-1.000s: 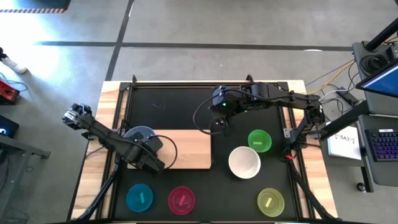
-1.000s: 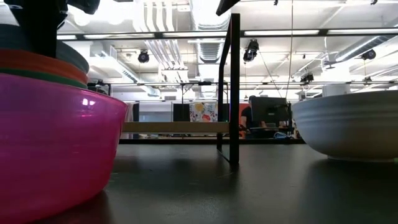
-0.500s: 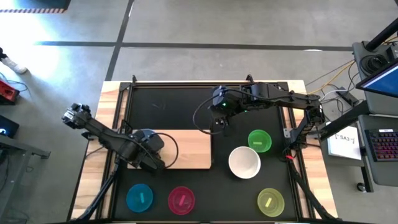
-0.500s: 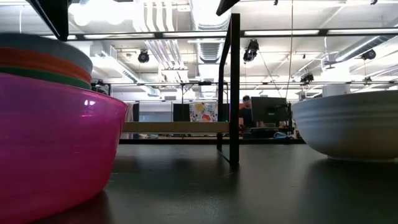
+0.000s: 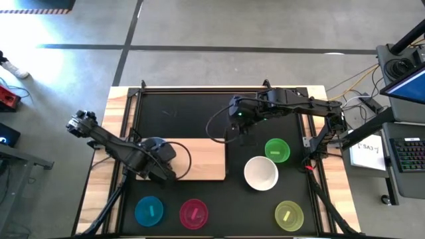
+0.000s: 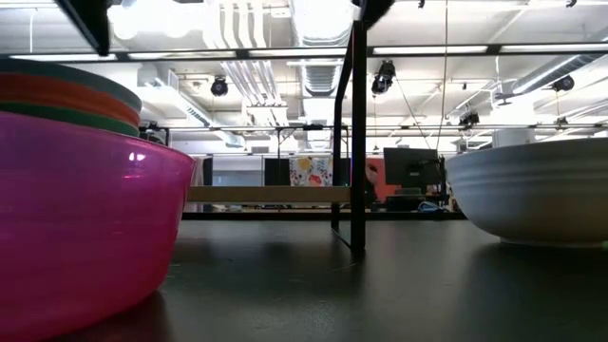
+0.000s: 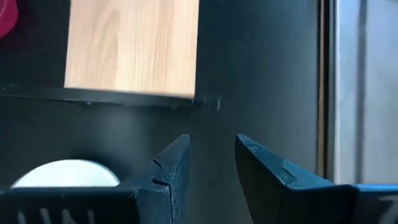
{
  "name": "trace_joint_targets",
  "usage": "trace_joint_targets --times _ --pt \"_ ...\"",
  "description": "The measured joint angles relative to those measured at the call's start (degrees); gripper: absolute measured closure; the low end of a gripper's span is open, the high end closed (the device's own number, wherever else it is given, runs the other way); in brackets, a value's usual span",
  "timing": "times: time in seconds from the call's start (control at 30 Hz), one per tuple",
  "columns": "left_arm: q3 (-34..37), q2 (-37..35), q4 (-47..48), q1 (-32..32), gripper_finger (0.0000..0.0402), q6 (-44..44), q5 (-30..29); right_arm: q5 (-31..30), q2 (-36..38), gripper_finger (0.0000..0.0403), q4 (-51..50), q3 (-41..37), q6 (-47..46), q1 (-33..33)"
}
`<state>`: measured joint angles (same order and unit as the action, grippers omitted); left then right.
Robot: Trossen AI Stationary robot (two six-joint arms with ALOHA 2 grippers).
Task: Place and stack bowls onto a shelf
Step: Stack the white bowl on top of the blue bowl on the shelf
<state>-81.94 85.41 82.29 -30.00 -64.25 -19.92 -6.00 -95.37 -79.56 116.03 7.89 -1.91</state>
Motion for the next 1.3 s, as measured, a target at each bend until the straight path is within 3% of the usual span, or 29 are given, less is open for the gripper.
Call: trace_joint_targets --times 0.27,0.4,0.63,1.03,1.3 --pt "-1.7 0.0 -2.5 0.0 0.0264 6.7 -6.3 1.5 0.1 0.0283 -10.3 -2.2 -23.2 1.0" --pt "-1.7 0.0 -3.3 0.0 0.0264 8.9 -7.9 6.4 0.1 0.0284 -10.3 -5.6 -31.4 3.7" --pt "-1.7 0.0 -3.5 -0.3 0.0264 13.4 -8.2 6.9 0.1 0.0283 -10.1 -14.1 -42.7 11.3" --pt "-1.7 0.0 -3.6 -0.3 0.0264 17.3 -9.7 9.5 0.1 0.0231 4.8 -26.2 -59.2 25.8" --pt "-1.7 0.0 -3.7 -0.3 0.0264 17.3 -9.7 8.4 0.1 0.0212 16.4 -33.0 -65.8 31.0"
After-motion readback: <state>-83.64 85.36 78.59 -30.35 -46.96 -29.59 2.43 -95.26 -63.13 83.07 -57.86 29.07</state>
